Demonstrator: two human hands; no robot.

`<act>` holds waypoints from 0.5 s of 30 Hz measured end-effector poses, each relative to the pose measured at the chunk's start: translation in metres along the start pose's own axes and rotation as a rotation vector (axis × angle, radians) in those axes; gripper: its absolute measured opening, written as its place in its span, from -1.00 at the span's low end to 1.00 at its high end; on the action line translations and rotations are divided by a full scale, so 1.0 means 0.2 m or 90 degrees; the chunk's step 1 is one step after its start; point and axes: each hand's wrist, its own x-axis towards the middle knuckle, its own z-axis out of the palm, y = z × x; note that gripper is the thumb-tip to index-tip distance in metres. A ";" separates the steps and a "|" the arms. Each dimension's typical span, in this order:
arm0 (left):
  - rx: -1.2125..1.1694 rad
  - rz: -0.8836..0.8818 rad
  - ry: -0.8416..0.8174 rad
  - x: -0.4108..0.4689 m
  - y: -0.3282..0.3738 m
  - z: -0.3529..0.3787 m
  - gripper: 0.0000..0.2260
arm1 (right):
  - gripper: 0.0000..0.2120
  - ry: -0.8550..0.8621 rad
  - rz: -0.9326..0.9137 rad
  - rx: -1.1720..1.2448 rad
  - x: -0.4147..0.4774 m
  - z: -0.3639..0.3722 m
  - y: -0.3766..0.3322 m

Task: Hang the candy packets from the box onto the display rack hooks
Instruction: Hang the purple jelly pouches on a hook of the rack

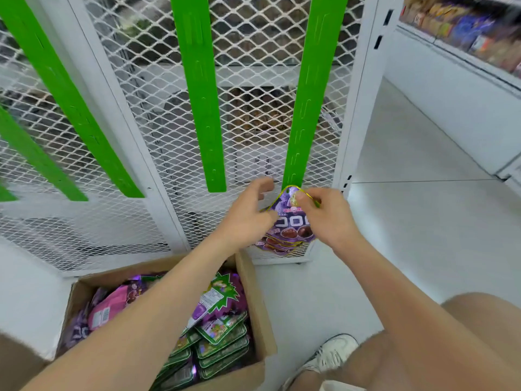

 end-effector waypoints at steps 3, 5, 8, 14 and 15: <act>-0.125 -0.013 0.008 0.09 0.07 0.04 -0.50 | -0.59 0.053 -0.008 0.045 0.04 0.00 -0.01; -0.189 -0.025 0.011 0.13 0.10 0.06 -0.60 | -0.63 0.088 -0.003 0.081 0.05 0.01 -0.02; -0.229 -0.017 0.018 0.17 0.12 0.08 -0.76 | -0.68 0.118 -0.004 0.095 0.05 0.01 -0.05; -0.238 -0.037 0.007 0.18 0.09 0.08 -0.75 | -0.63 0.134 0.032 0.088 0.03 0.02 -0.07; -0.239 -0.035 0.003 0.18 0.09 0.08 -0.75 | -0.59 0.140 0.037 0.082 0.03 0.02 -0.07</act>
